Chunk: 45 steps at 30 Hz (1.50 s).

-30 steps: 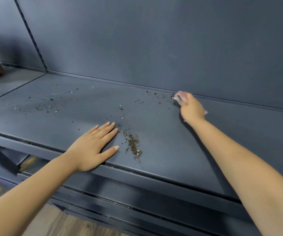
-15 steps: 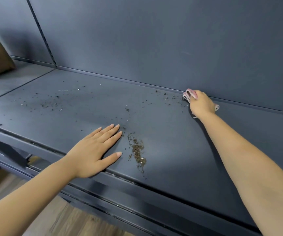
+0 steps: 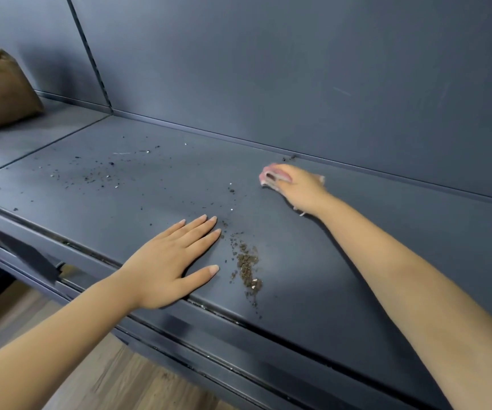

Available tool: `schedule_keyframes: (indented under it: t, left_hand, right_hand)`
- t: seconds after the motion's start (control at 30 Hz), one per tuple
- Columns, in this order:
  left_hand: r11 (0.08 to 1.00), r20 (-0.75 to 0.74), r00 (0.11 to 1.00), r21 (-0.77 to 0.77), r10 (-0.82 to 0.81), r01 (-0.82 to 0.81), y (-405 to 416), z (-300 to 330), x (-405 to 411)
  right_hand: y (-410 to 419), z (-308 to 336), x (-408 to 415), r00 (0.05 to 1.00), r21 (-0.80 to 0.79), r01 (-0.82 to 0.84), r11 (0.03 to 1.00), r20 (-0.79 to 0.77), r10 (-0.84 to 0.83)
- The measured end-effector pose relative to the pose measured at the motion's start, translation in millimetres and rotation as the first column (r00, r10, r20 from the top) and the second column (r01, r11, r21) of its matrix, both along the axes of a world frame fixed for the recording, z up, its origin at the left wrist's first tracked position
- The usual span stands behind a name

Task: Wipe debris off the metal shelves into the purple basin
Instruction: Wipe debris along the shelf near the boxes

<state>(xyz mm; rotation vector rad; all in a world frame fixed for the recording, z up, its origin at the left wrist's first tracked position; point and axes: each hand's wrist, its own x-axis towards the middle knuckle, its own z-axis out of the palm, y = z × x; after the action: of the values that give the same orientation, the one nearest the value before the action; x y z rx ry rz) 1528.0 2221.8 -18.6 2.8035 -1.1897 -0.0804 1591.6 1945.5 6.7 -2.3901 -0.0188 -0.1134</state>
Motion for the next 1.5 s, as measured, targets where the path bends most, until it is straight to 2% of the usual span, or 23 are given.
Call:
schedule_keyframes:
  t: [0.17,0.23,0.33,0.4,0.47,0.57,0.73,1.03,1.23,1.4,1.5]
  left_hand:
    - [1.0,0.0,1.0,0.011,0.004,-0.004,-1.4,2.3,-1.5]
    - [1.0,0.003,1.0,0.022,0.005,-0.006,-1.9,2.7,-2.4]
    - [1.0,0.008,1.0,0.03,0.008,-0.009,-2.1,2.9,-3.2]
    - [0.999,0.013,1.0,0.034,0.009,-0.01,-2.2,2.9,-3.0]
    - [0.999,0.012,1.0,0.034,0.01,-0.01,-2.0,2.9,-2.8]
    - [0.999,0.014,1.0,0.036,0.013,-0.013,-1.7,2.7,-3.4]
    - [1.0,0.001,1.0,0.022,0.01,-0.01,-1.3,1.4,-2.7]
    - [0.999,0.043,0.999,-0.049,-0.01,0.012,0.5,-2.1,-1.3]
    - [0.999,0.076,0.997,-0.031,-0.016,0.018,1.8,-3.5,-2.0]
    - [0.999,0.038,0.999,-0.043,-0.008,0.01,0.3,-2.5,-1.8]
    - [1.0,0.02,1.0,-0.028,0.003,-0.003,0.2,-2.3,-1.5]
  right_hand:
    - [51.3,-14.0,-21.2,0.957,-0.098,-0.292,0.952,-0.026,0.291]
    - [59.6,-15.9,-26.8,0.945,-0.073,-0.325,0.943,0.003,0.326]
    - [50.9,-6.5,-29.7,0.975,0.122,-0.223,0.967,0.044,0.219]
    - [35.6,-1.0,-24.9,0.991,0.183,-0.116,0.976,0.093,0.1]
    - [12.9,1.3,-14.4,0.989,0.187,0.025,0.982,0.137,-0.051]
    - [-24.8,-1.4,-1.1,0.962,0.102,0.224,0.969,0.137,-0.237]
    - [-55.6,-7.3,15.4,0.926,0.118,0.363,0.924,0.068,-0.373]
    - [-28.5,1.1,50.5,0.974,0.03,0.225,0.974,0.021,-0.226]
    - [-4.4,3.9,72.3,0.994,-0.004,0.112,0.994,-0.018,-0.112]
    - [14.5,8.2,72.8,0.998,0.022,0.037,0.999,-0.061,-0.035]
    - [26.5,5.7,56.6,0.996,0.042,-0.077,0.996,-0.042,0.079]
